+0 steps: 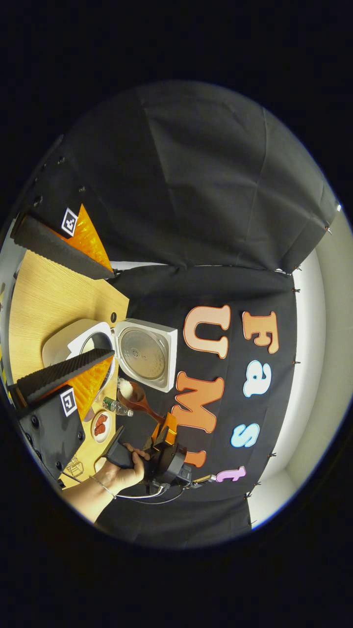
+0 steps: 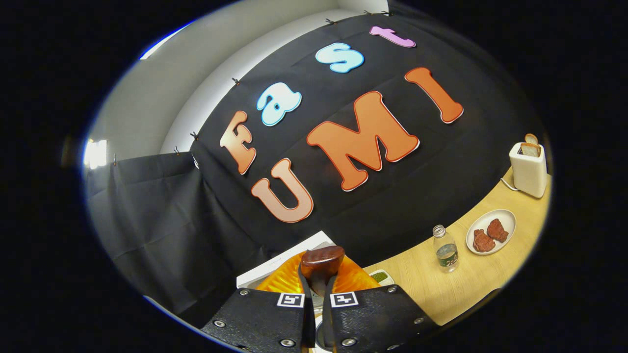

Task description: Close the left gripper, press the button to open the rice cooker; take a wooden spoon from the chopstick holder with the right hand, scoop a spoonful of rice and pour it into the rice cooker, then put the wooden spoon back into the chopstick holder.

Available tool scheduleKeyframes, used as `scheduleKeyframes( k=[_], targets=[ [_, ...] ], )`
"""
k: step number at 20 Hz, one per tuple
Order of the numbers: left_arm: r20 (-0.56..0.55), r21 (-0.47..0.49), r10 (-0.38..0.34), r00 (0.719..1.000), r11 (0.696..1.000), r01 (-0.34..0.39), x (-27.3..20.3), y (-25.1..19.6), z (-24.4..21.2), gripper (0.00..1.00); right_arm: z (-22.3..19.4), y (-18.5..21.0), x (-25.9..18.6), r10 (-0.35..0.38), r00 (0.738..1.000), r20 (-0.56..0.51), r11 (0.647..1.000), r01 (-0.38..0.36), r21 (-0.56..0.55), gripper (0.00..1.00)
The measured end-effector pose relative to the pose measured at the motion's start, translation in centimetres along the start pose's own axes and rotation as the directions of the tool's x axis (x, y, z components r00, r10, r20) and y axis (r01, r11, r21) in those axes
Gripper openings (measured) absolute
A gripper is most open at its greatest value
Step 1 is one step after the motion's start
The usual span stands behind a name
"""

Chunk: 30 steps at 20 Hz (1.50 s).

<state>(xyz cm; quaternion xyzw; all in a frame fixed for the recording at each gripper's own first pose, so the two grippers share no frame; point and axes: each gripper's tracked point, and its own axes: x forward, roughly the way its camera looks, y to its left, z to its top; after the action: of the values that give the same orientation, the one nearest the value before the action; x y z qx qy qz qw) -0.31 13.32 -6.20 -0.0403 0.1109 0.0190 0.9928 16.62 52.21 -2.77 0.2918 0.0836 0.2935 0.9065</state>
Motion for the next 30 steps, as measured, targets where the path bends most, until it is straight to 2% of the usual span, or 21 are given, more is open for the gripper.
scheduleKeyframes(
  k=[1, 7, 8, 13, 17, 20, 26, 27, 28, 30],
  targets=[
    [-0.002, 0.000, 0.000, 1.000, 1.000, 0.000, 0.0, 0.1, 0.0, 0.96, -0.4, 0.1, 0.1, 0.003, 1.000, 0.000, 1.000, -0.003, -0.018, 0.05],
    [-0.011, 0.002, 0.001, 1.000, 1.000, -0.001, 0.4, 0.4, -0.3, 0.96, -1.5, 1.0, 0.8, 0.036, 0.999, 0.000, 0.986, -0.035, -0.162, 0.05],
    [-0.013, 0.001, 0.001, 1.000, 1.000, -0.001, 0.4, 0.4, -0.3, 0.99, -1.9, 1.2, 0.8, 0.041, 0.999, -0.005, 0.982, -0.042, -0.187, 0.05],
    [-0.022, -0.001, -0.004, 1.000, 1.000, 0.004, 0.5, 0.5, -0.5, 0.96, -3.6, 1.5, 1.0, 0.062, 0.997, -0.035, 0.943, -0.070, -0.326, 0.05],
    [-0.019, 0.003, -0.011, 1.000, 1.000, 0.011, 0.3, 0.4, -0.4, 0.96, -5.0, 2.7, 1.1, 0.117, 0.991, -0.059, 0.909, -0.131, -0.395, 0.05],
    [-0.019, 0.003, -0.007, 1.000, 1.000, 0.007, 0.2, 0.6, -0.4, 0.96, -5.8, 3.3, 1.0, 0.143, 0.987, -0.076, 0.854, -0.162, -0.494, 0.05],
    [-0.029, -0.009, 0.001, 1.000, 1.000, -0.002, 0.2, 1.1, -0.9, 0.96, -8.7, 5.3, -0.2, 0.225, 0.962, -0.154, 0.682, -0.268, -0.680, 0.05],
    [-0.030, -0.011, 0.000, 1.000, 1.000, 0.000, 0.2, 1.0, -1.0, 0.96, -9.0, 5.3, -0.4, 0.231, 0.960, -0.161, 0.669, -0.277, -0.690, 0.05],
    [-0.029, -0.011, -0.002, 1.000, 1.000, 0.002, 0.2, 1.0, -0.9, 0.99, -9.2, 5.3, -0.7, 0.234, 0.957, -0.170, 0.671, -0.286, -0.685, 0.05],
    [-0.026, -0.012, -0.005, 1.000, 1.000, 0.004, 0.2, 0.8, -0.9, 0.96, -9.1, 5.0, -1.2, 0.236, 0.956, -0.176, 0.702, -0.293, -0.649, 0.05]
  ],
)
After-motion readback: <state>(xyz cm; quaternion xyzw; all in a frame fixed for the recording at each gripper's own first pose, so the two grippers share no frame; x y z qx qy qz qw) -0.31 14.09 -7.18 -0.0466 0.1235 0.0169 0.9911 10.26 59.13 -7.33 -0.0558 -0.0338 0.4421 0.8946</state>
